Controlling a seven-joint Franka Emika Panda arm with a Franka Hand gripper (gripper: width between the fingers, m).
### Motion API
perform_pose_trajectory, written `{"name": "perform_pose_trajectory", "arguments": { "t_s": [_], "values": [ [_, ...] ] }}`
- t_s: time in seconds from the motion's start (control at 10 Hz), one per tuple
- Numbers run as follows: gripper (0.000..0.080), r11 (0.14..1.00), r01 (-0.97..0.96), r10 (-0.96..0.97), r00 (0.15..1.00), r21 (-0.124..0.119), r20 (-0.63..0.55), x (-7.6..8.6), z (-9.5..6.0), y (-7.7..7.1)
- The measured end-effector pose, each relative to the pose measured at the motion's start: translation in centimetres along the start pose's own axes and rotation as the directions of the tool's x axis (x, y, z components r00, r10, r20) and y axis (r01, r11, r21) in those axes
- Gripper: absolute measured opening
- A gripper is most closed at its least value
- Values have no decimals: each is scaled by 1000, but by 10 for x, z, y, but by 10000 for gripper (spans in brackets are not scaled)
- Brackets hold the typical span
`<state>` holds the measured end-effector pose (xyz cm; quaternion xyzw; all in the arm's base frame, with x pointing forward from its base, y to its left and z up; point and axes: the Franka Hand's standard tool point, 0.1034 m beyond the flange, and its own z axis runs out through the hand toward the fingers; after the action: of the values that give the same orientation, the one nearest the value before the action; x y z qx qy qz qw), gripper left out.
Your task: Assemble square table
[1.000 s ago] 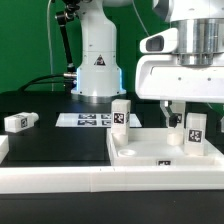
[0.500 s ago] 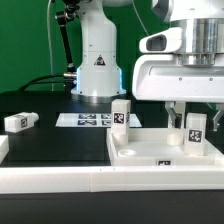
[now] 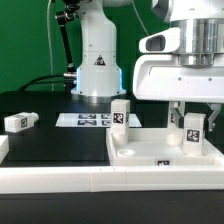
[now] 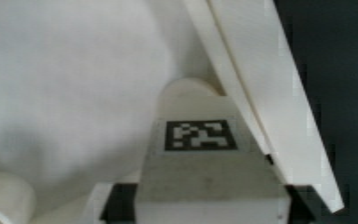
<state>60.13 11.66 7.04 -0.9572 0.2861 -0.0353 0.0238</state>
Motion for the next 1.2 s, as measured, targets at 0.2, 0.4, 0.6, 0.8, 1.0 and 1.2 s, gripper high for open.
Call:
{"name": "perform_pose_trajectory", "arguments": {
  "t_s": [0.2, 0.4, 0.6, 0.8, 1.0, 1.2],
  "values": [
    [289, 985, -170, 170, 985, 2, -2, -1, 0, 0],
    [290, 927, -376, 376, 927, 11, 3, -1, 0, 1],
    [290, 813, -581, 581, 814, 22, 11, -1, 0, 0],
    [290, 737, -675, 675, 738, 22, 19, -1, 0, 1],
    [290, 660, -750, 750, 661, 25, 32, -1, 0, 0],
    [290, 570, -822, 821, 570, 22, 37, -1, 0, 0]
  ]
}}
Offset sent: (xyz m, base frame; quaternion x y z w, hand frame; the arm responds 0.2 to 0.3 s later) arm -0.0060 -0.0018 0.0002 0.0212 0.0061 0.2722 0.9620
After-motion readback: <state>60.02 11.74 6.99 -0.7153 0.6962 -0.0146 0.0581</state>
